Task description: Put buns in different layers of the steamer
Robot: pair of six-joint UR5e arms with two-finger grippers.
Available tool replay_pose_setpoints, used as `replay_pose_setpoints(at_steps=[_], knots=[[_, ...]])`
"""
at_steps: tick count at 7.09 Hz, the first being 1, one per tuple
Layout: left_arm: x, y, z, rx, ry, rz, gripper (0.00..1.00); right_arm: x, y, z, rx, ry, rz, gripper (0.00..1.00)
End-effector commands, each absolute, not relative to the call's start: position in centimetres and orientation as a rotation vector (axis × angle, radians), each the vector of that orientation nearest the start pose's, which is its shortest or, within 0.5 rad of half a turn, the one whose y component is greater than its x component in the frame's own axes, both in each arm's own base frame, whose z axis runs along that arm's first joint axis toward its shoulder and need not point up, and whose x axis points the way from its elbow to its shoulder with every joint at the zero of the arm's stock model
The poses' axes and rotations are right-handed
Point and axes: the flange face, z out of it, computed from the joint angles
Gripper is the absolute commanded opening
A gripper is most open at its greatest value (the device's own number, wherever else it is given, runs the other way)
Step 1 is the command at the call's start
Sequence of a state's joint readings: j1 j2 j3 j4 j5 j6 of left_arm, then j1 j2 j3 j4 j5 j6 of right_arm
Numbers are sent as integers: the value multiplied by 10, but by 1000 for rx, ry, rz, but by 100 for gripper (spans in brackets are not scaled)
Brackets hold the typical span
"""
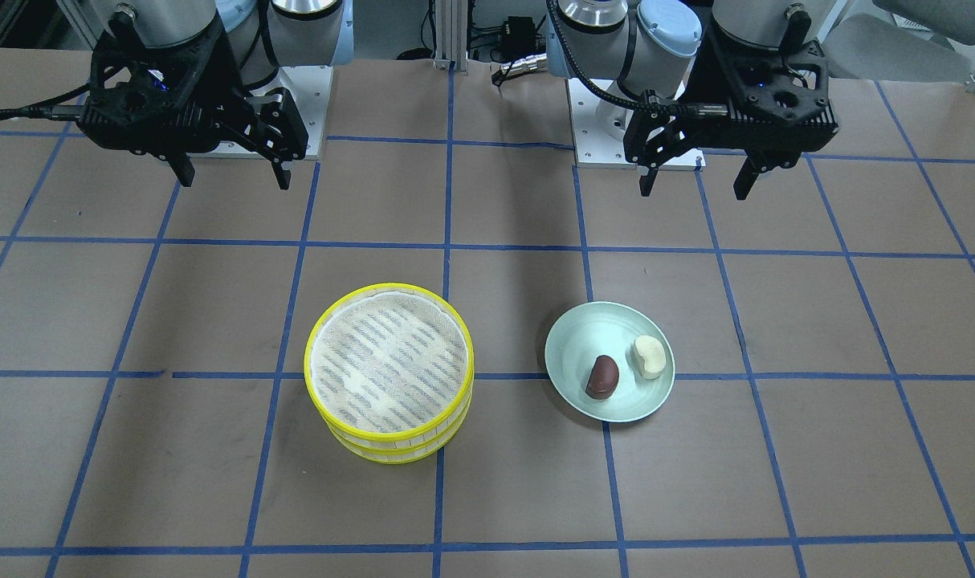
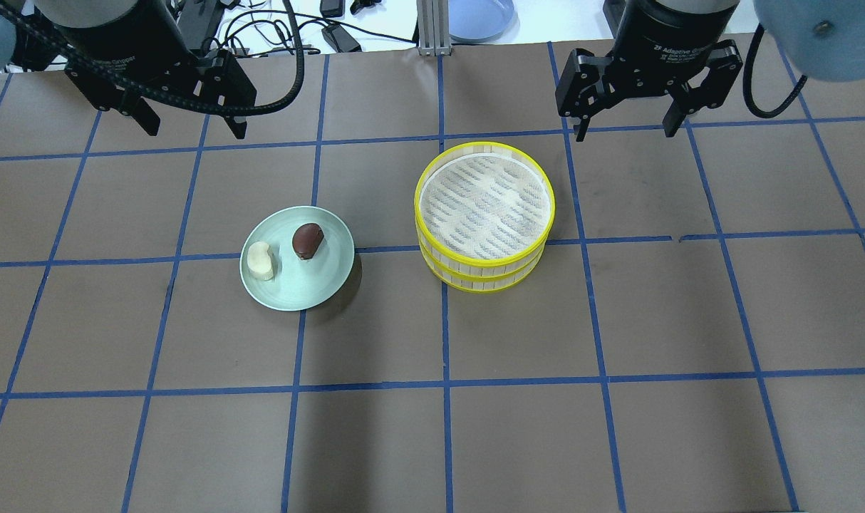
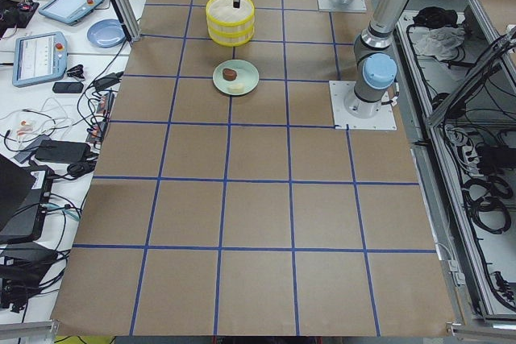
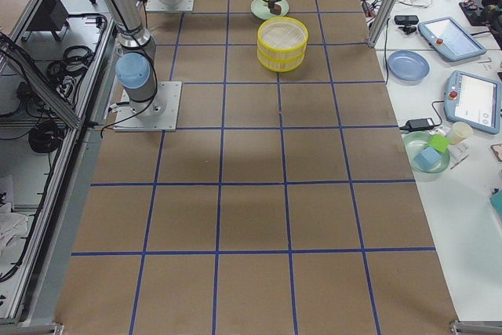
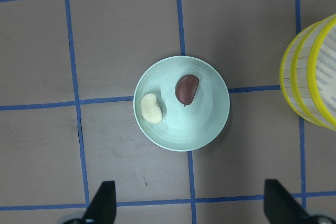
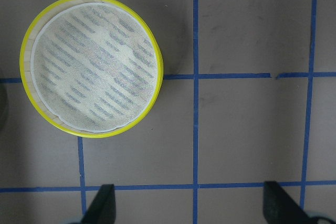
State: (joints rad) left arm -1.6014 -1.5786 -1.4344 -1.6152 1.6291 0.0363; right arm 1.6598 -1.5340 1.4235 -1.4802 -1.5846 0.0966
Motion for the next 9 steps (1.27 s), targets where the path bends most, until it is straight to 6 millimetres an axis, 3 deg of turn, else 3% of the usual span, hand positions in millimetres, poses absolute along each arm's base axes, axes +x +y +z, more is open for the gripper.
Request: replay_pose_setpoints(at_steps=[1,2,3,5,8,9], knots=[[-143,-495,547,101,3083,-132,100,176,-493,533,12,3153,-33,100],[-143,-496,545,108,3082,-125,100,177,-493,533,12,3152,-33,100],[-141,-496,527,107,3082,-78,100,177,-493,533,12,3152,-33,100],[-111,-515,481,128,3068,-101,100,176,-493,533,12,3153,-33,100],[-100,-534,333,95,3088,30,91,176,-494,533,12,3153,-36,100],[-99,-544,305,97,3088,85,87,176,-493,533,12,3153,-33,100]])
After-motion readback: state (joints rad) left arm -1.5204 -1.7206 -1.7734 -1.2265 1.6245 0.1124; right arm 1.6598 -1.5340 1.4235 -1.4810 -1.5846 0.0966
